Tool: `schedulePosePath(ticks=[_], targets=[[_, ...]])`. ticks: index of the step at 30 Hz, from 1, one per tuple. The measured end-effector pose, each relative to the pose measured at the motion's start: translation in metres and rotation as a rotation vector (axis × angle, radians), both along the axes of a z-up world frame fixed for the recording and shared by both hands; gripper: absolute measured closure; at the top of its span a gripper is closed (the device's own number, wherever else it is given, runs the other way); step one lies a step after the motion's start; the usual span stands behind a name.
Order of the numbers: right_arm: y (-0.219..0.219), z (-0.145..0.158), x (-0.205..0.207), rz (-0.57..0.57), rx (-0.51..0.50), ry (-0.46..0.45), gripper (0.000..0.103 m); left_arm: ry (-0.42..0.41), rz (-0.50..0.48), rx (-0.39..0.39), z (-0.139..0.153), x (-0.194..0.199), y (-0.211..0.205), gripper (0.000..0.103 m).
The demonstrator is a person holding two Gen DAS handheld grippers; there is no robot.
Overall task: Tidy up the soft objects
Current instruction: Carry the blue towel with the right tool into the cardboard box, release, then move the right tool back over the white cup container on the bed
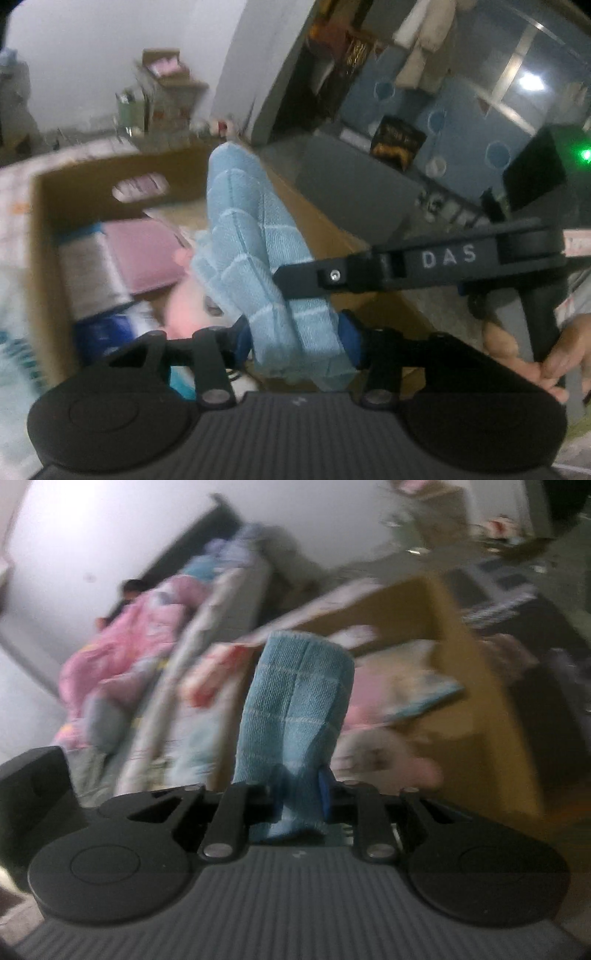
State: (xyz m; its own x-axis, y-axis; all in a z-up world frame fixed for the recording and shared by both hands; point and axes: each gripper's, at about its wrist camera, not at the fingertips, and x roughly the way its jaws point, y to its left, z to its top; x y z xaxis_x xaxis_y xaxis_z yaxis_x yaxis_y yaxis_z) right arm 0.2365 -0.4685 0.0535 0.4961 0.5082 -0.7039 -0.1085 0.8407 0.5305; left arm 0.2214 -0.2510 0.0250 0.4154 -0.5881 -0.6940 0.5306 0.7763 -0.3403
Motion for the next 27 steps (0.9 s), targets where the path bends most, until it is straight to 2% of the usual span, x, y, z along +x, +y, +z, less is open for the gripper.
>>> schedulePosePath(ticks=[3,7,12,16,23,27], targets=[[-0.015,-0.024,0.012,-0.017,-0.1,0.037,0.088,0.058,-0.023,0.04,-0.02,0.018,-0.02,0.048],[-0.013,-0.044,0.017,-0.012,-0.222,0.046,0.088,0.095,-0.02,0.085,-0.034,0.027,-0.024,0.048],[0.004,-0.04,0.02,0.004,-0.384,0.008,0.08,0.094,0.013,0.1,-0.035,0.031,-0.014,0.047],[0.013,-0.028,0.013,-0.001,-0.499,-0.058,0.08,0.091,0.041,0.093,-0.026,0.027,0.0,0.046],[0.014,-0.009,0.01,-0.021,-0.444,-0.093,0.08,0.045,0.087,0.092,-0.007,0.012,0.022,0.044],[0.019,0.001,-0.002,-0.019,-0.347,-0.119,0.08,0.018,0.126,0.069,0.009,-0.001,0.044,0.037]])
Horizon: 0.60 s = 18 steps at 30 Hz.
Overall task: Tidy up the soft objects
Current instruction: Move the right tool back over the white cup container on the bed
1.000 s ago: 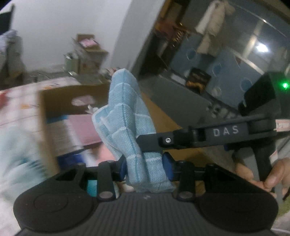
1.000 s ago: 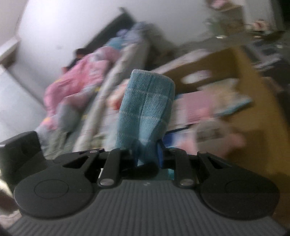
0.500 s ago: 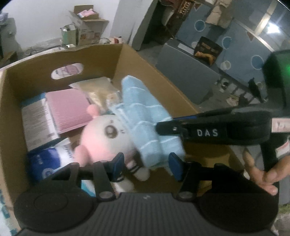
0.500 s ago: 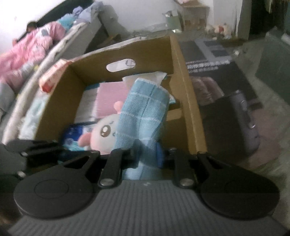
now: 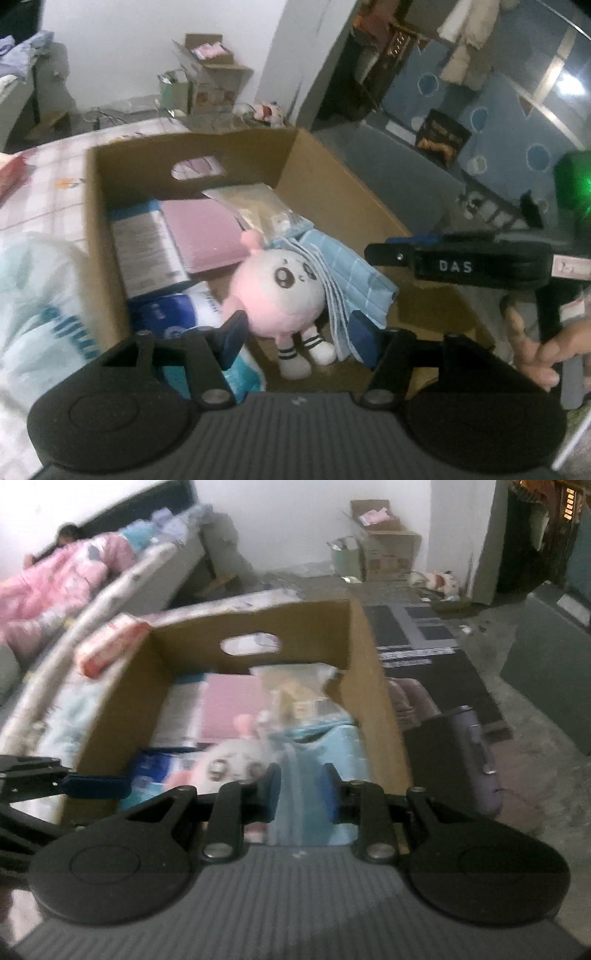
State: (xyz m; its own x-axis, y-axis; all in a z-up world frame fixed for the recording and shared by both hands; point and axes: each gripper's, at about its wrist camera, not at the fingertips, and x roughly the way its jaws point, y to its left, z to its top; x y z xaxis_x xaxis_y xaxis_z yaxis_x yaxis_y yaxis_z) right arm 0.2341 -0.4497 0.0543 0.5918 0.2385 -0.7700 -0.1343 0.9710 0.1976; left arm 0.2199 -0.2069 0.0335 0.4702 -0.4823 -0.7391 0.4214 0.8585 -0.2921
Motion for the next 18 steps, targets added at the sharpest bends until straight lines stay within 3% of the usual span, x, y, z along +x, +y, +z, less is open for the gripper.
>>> schedulePosePath(ticks=[5,11,14,18], targets=[[0.02,0.024,-0.03,0.04,0.105,-0.073,0.074,-0.071,0.08,0.012,0.02,-0.028,0.035,0.03],[0.06,0.052,-0.061,0.123,0.232,-0.126,0.069,-0.127,0.182,-0.035,0.036,-0.066,0.09,0.023],[0.086,0.059,-0.072,0.175,0.289,-0.137,0.062,-0.158,0.245,-0.025,0.038,-0.086,0.116,0.02],[0.125,0.058,-0.075,0.249,0.359,-0.116,0.061,-0.171,0.345,0.002,0.033,-0.109,0.151,0.02]])
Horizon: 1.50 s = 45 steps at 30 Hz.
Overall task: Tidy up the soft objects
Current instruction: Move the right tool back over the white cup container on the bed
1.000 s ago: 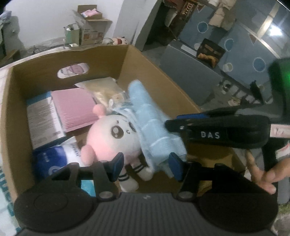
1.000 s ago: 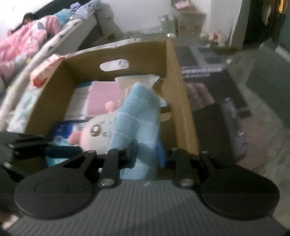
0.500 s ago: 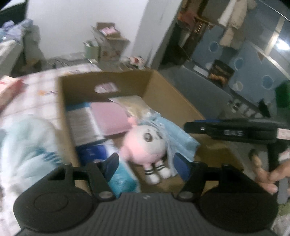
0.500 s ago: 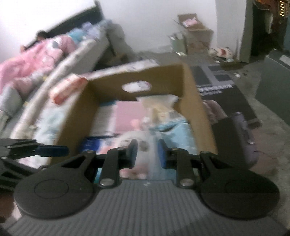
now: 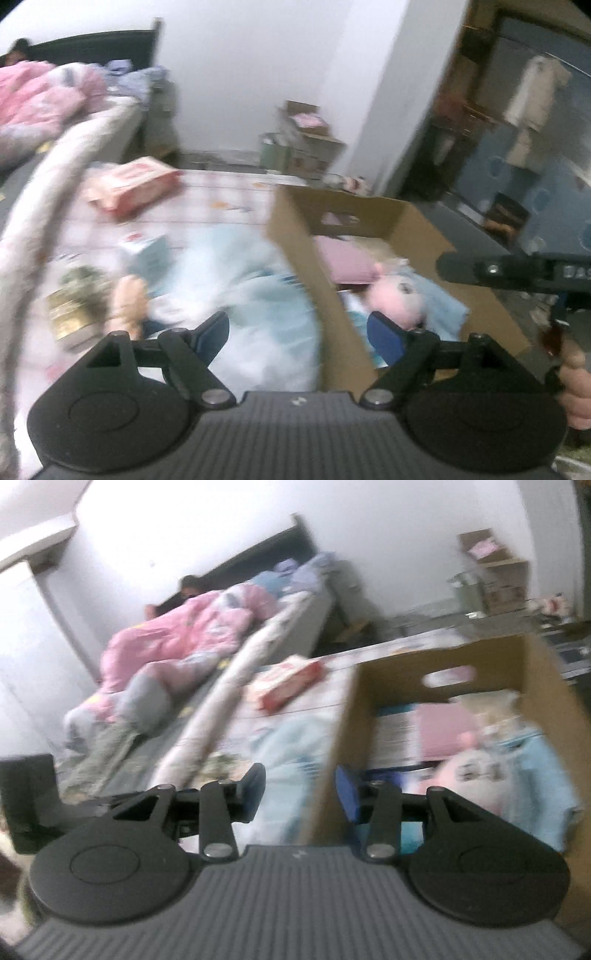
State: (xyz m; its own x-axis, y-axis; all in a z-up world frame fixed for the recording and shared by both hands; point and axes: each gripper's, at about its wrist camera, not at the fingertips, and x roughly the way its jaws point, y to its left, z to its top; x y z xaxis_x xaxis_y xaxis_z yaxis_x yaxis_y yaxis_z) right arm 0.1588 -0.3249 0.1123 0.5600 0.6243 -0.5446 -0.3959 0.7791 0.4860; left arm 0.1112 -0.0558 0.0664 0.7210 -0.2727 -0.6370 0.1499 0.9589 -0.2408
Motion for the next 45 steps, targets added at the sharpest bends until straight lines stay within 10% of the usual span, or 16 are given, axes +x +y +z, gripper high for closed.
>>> schedulePosePath(ticks=[17,31,45], targets=[[0.185,-0.017,0.03,0.29,-0.073,0.11,0.061,-0.015,0.278,0.03,-0.032,-0.037,0.113,0.02],[0.267,-0.033,0.176,0.611,-0.61,-0.138,0.062,-0.06,0.143,0.142,-0.06,0.086,0.111,0.053],[0.286,-0.116,0.257,0.918,-0.64,-0.053,0.067,0.121,0.023,0.212,-0.108,0.174,0.102,0.074]])
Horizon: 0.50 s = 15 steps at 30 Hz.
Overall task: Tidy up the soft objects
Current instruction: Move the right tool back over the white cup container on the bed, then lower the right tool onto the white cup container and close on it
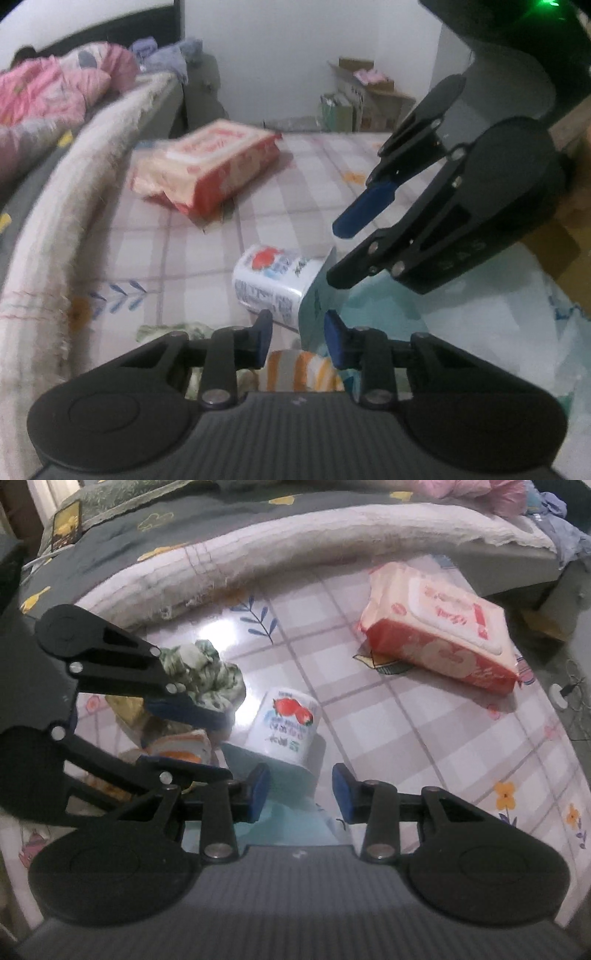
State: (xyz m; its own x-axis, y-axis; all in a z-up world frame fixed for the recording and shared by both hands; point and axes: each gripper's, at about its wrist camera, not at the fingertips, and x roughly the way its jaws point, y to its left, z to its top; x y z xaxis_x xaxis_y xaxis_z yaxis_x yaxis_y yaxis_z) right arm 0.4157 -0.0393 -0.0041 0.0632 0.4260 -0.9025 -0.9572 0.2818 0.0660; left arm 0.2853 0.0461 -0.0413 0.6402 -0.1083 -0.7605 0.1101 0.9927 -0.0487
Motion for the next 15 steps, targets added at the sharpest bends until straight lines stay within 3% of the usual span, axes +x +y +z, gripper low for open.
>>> schedulePosePath(ticks=[7,11,15], targets=[[0.0,-0.015,0.009,-0.027,0.028,0.055,0.083,0.053,0.009,-0.034,-0.013,0.017,0.005,0.09],[-0.004,-0.006,0.018,-0.075,0.09,0.106,0.088,0.094,0.047,-0.132,-0.013,0.023,0.023,0.094],[-0.002,0.005,0.031,-0.133,0.159,0.157,0.089,0.123,0.1,-0.282,-0.008,0.028,0.048,0.093]])
